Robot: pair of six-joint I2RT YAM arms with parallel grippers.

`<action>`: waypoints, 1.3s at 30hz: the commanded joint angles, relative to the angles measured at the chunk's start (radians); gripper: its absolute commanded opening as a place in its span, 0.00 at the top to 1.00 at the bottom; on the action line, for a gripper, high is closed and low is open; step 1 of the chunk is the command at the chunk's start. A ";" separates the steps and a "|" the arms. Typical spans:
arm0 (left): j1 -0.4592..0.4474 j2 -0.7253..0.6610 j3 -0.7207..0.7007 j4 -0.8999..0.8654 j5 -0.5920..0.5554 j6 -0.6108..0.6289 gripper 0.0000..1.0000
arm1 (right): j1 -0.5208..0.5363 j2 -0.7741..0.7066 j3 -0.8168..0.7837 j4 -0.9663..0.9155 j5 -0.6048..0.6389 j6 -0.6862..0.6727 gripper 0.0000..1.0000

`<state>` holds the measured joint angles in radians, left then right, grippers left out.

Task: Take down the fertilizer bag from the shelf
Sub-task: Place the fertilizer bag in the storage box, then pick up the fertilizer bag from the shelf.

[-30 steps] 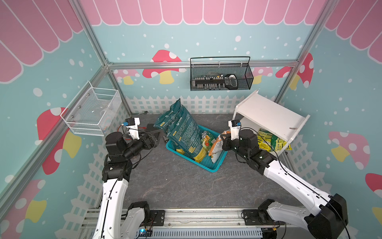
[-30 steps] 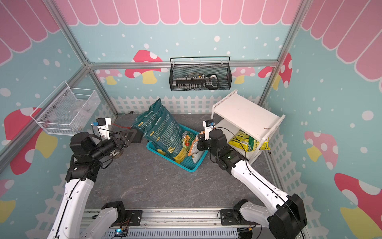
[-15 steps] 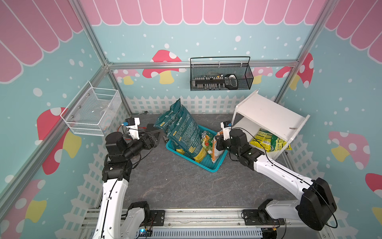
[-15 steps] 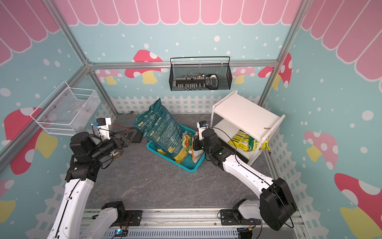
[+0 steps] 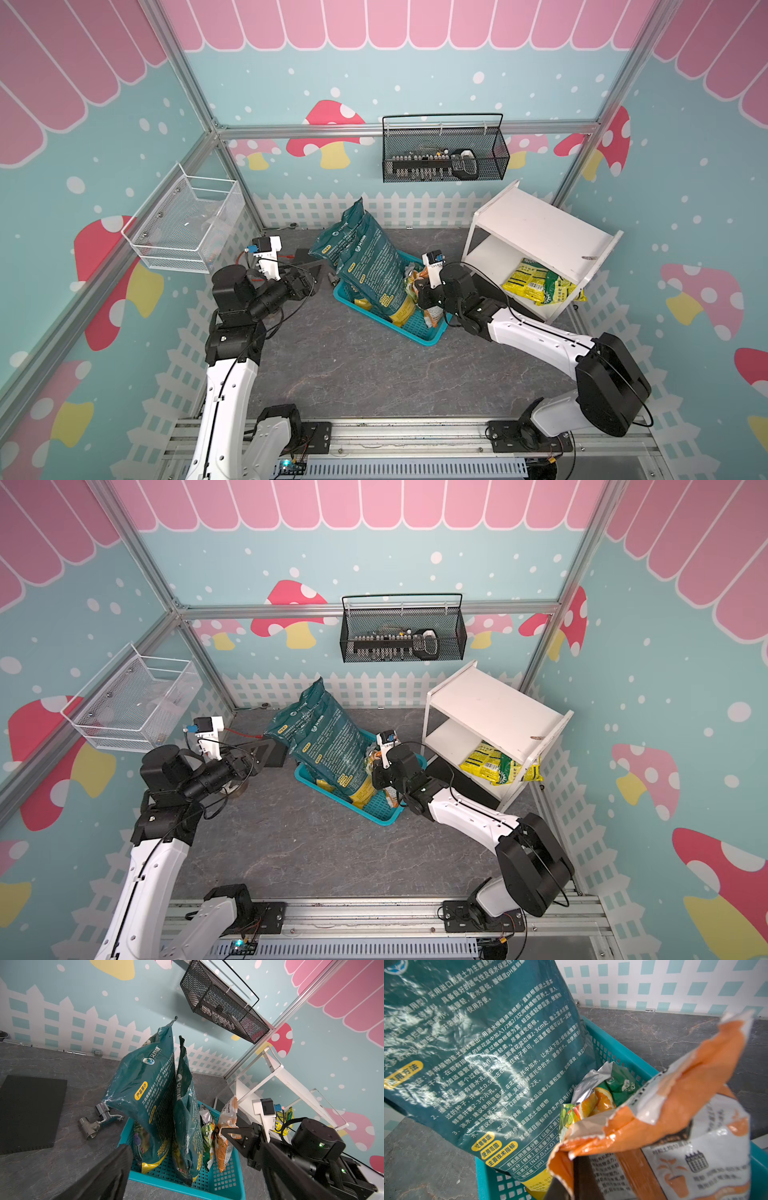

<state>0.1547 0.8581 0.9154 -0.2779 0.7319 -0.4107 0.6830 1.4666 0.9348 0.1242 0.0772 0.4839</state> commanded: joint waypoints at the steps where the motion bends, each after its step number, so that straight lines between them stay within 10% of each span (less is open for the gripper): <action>1: -0.005 -0.012 0.026 -0.011 -0.007 0.027 0.01 | 0.001 0.027 0.056 -0.083 0.153 0.058 0.49; 7: -0.005 -0.013 0.025 -0.010 -0.008 0.026 0.01 | -0.003 0.017 0.057 -0.109 0.193 0.084 0.01; 14: -0.005 -0.013 0.025 -0.011 -0.007 0.026 0.01 | -0.005 -0.210 -0.116 0.043 0.202 0.094 0.01; 29: -0.005 -0.013 0.026 -0.011 -0.009 0.026 0.00 | -0.004 -0.529 -0.249 -0.149 0.623 0.463 0.09; 39: -0.004 -0.013 0.025 -0.012 -0.011 0.026 0.01 | -0.005 -0.772 -0.339 -0.175 0.728 0.431 0.16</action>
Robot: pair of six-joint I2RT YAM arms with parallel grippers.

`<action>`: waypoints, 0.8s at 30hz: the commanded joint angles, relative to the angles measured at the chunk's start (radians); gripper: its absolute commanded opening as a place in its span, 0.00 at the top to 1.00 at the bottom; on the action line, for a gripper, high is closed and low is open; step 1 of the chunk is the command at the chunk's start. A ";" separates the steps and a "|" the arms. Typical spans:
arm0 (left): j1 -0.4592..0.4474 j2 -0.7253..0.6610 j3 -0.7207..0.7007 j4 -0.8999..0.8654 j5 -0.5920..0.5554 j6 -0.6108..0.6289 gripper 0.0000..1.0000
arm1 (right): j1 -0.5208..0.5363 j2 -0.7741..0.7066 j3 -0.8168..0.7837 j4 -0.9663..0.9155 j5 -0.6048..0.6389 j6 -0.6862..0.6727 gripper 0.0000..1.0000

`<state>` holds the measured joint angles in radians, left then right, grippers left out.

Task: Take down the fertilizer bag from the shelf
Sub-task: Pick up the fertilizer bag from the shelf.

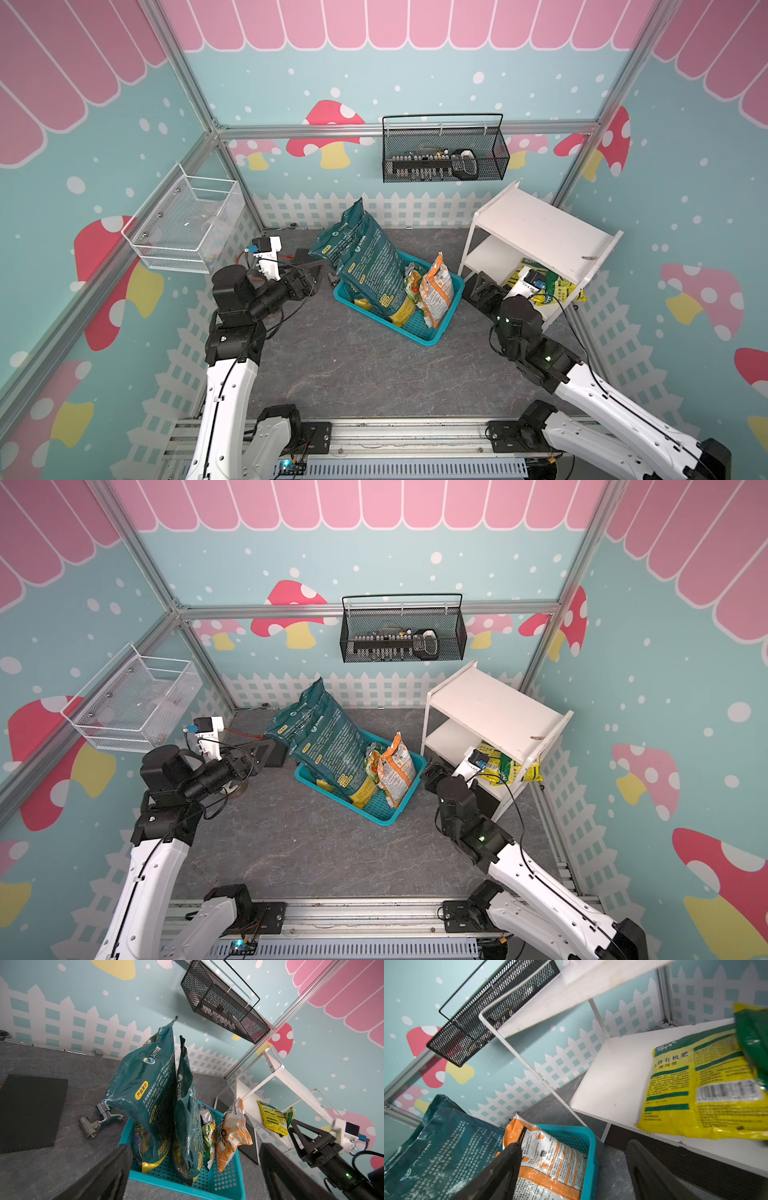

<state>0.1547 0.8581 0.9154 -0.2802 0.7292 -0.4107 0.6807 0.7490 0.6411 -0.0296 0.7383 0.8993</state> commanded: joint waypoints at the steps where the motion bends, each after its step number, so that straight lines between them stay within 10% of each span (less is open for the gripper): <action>1: -0.004 -0.013 0.025 -0.008 -0.008 0.026 0.01 | -0.002 -0.084 -0.064 -0.012 0.063 0.007 0.15; 16: -0.005 -0.014 0.025 -0.009 -0.010 0.027 0.01 | -0.003 -0.681 -0.331 -0.161 0.141 0.036 0.17; 22: -0.006 -0.014 0.025 -0.009 -0.010 0.028 0.01 | -0.003 -0.648 -0.279 -0.322 0.217 0.212 0.22; 24: -0.005 -0.014 0.025 -0.009 -0.012 0.028 0.01 | -0.003 -0.584 -0.209 -0.550 0.274 0.466 0.20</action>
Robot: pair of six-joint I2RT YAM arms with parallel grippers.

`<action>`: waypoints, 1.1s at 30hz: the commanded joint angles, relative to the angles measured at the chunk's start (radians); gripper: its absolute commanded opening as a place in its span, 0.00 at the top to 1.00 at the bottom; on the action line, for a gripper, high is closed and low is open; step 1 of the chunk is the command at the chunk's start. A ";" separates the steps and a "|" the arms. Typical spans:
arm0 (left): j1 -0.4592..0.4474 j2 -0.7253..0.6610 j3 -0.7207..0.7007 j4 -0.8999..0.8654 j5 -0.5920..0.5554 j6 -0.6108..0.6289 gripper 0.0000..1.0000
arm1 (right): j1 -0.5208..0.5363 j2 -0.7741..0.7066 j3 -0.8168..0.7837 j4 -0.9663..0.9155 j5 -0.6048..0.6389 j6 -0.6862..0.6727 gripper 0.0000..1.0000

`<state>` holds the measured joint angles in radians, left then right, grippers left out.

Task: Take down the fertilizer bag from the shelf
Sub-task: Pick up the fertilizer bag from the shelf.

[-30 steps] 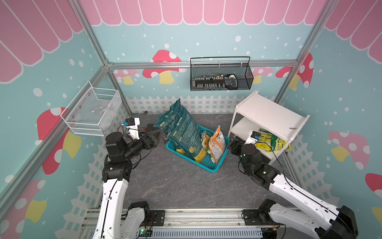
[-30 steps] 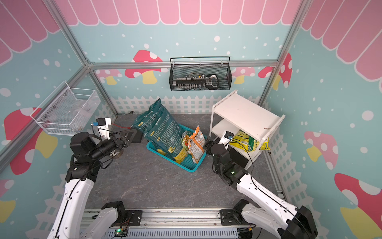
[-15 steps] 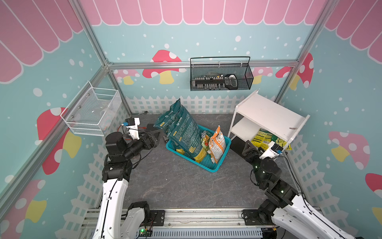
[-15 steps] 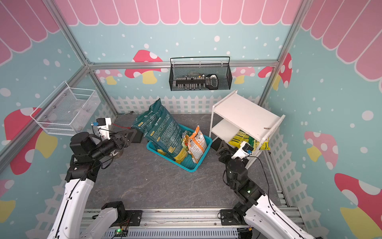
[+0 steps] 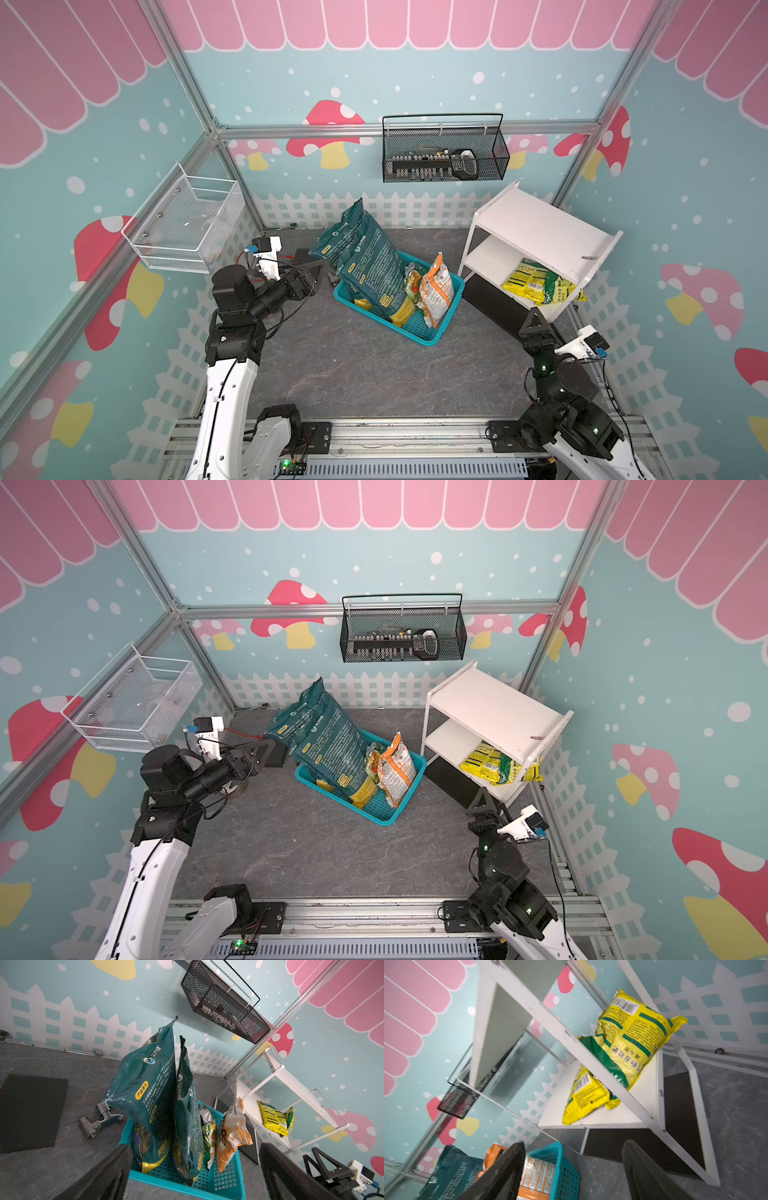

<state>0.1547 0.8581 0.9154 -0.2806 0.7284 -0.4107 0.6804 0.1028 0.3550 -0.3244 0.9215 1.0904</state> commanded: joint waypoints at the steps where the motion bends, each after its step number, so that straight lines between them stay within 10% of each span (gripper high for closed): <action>1: -0.005 -0.014 0.025 -0.009 -0.012 0.029 0.01 | -0.002 0.088 0.113 -0.383 0.117 0.394 0.17; 3: -0.005 -0.014 0.027 -0.009 -0.012 0.027 0.01 | -0.001 0.104 0.185 -0.579 0.171 0.567 0.14; 13: -0.005 -0.014 0.026 -0.008 -0.008 0.027 0.00 | 0.048 -0.034 0.257 -0.633 0.322 0.485 0.18; 23: -0.007 -0.012 0.027 -0.008 -0.004 0.025 0.01 | 0.371 -0.095 0.260 -0.585 0.489 0.422 0.20; 26: -0.006 -0.012 0.027 -0.008 -0.004 0.025 0.00 | 0.477 -0.080 0.314 -0.770 0.580 0.612 0.21; 31: -0.006 -0.011 0.027 -0.007 -0.009 0.027 0.00 | 0.508 -0.096 0.323 -0.676 0.579 0.484 0.20; 33: -0.004 -0.013 0.027 -0.008 -0.009 0.026 0.01 | 0.508 -0.087 0.243 -0.343 0.581 0.206 0.13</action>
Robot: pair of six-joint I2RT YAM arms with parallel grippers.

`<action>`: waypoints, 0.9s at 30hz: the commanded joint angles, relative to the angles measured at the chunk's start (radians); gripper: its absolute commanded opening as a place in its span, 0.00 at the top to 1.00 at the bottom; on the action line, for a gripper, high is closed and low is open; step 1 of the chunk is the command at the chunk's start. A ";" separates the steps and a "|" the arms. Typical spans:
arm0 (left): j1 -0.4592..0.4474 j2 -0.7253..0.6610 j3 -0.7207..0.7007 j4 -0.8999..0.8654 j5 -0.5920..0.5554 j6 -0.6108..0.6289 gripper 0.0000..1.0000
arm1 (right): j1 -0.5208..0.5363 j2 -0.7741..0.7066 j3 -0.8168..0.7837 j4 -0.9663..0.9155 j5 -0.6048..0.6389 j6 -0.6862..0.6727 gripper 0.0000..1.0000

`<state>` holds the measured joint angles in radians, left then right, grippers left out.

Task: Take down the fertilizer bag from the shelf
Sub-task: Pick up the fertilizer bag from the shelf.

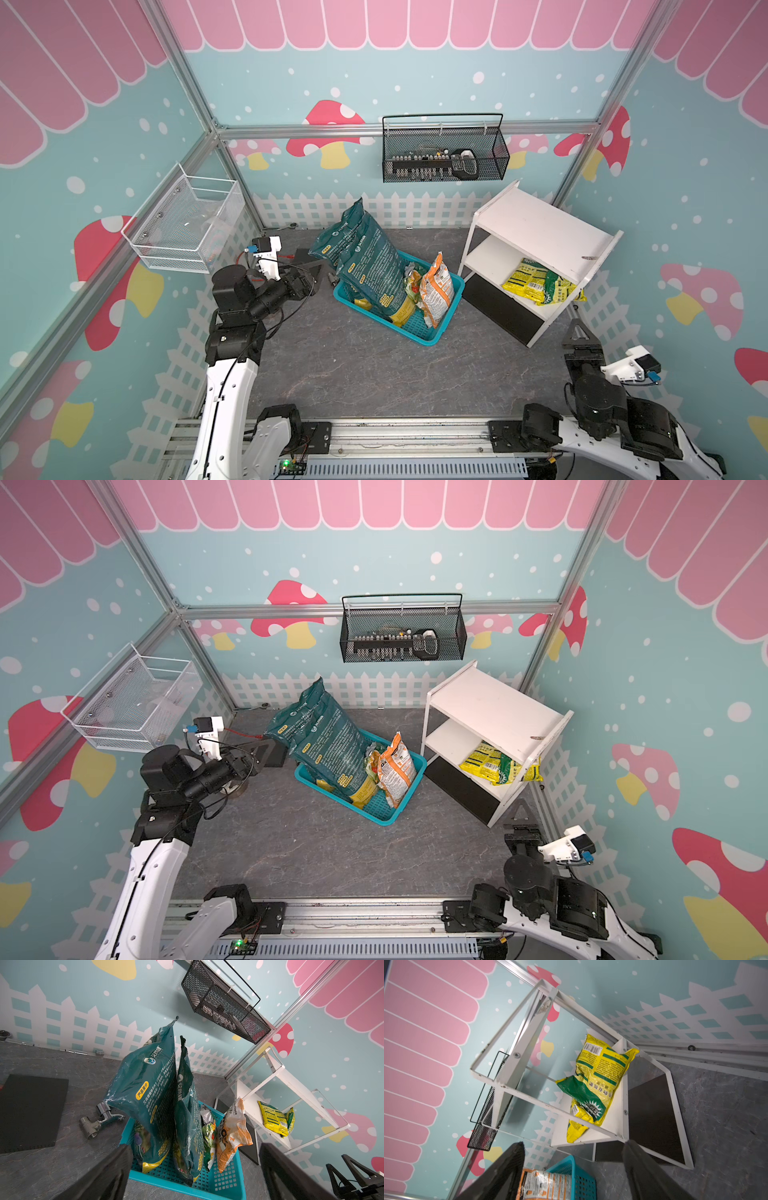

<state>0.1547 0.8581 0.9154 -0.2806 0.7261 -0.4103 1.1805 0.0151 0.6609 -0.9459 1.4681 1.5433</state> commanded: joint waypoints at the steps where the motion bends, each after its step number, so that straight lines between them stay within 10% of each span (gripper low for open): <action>1: -0.005 -0.013 0.029 -0.007 -0.009 0.025 0.01 | 0.008 0.011 -0.126 0.521 0.027 -0.475 0.10; 3: -0.005 -0.013 0.027 -0.008 -0.008 0.026 0.01 | 0.008 0.078 -0.295 1.125 -0.041 -0.914 0.05; 5: -0.006 -0.013 0.027 -0.008 -0.007 0.028 0.01 | 0.007 0.201 -0.394 1.448 -0.091 -1.059 0.03; 15: -0.006 -0.012 0.027 -0.008 -0.003 0.026 0.01 | -0.062 0.656 -0.232 1.424 0.076 -0.674 0.07; 21: -0.005 -0.011 0.027 -0.008 -0.002 0.024 0.01 | -0.397 0.785 -0.183 1.084 -0.330 -0.095 0.01; 24: -0.006 -0.013 0.025 -0.006 -0.004 0.025 0.01 | -0.585 0.896 -0.128 1.078 -0.586 -0.027 0.01; 27: -0.006 -0.011 0.027 -0.008 -0.005 0.025 0.01 | -0.622 0.930 -0.110 1.079 -0.589 -0.003 0.01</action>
<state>0.1547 0.8581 0.9154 -0.2806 0.7261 -0.4103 0.5804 0.9344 0.5201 0.1936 1.0229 1.4002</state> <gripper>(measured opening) 0.994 0.989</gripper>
